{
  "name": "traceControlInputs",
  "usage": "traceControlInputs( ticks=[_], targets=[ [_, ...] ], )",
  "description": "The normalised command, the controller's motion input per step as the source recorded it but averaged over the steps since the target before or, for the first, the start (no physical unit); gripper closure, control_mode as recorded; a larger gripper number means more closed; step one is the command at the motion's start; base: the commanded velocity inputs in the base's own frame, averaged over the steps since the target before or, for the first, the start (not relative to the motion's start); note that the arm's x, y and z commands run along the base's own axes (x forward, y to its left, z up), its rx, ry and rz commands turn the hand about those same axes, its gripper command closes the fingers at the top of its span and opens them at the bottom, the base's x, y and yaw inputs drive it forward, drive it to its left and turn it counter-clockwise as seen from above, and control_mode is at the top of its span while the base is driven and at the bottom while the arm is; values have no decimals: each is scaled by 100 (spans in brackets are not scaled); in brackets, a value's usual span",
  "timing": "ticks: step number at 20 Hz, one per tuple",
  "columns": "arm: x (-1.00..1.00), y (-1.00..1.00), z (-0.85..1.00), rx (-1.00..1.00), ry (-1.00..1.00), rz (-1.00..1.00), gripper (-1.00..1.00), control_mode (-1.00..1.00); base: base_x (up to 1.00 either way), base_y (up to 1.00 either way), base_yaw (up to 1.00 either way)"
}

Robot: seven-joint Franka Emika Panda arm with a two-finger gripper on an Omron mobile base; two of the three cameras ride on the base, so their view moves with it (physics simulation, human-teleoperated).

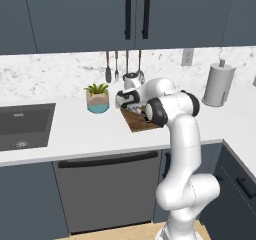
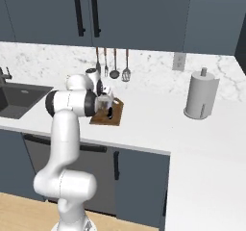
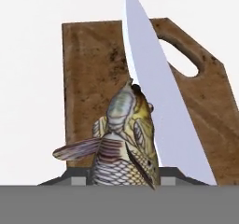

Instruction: Pick up the knife from the drawer and place it on the cutting board. Then place the meat from the plate to the cutting board.

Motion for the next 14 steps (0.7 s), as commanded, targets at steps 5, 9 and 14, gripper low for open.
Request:
traceControlInputs(
  ticks=[5,9,14],
  targets=[
    [-62,0,16,0,-16,0,-100,-100,0,0,0],
    [-100,-13,53,0,-19,0,-100,-100,0,0,0],
    [-100,0,71,0,-16,0,-100,-100,0,0,0]
  ],
)
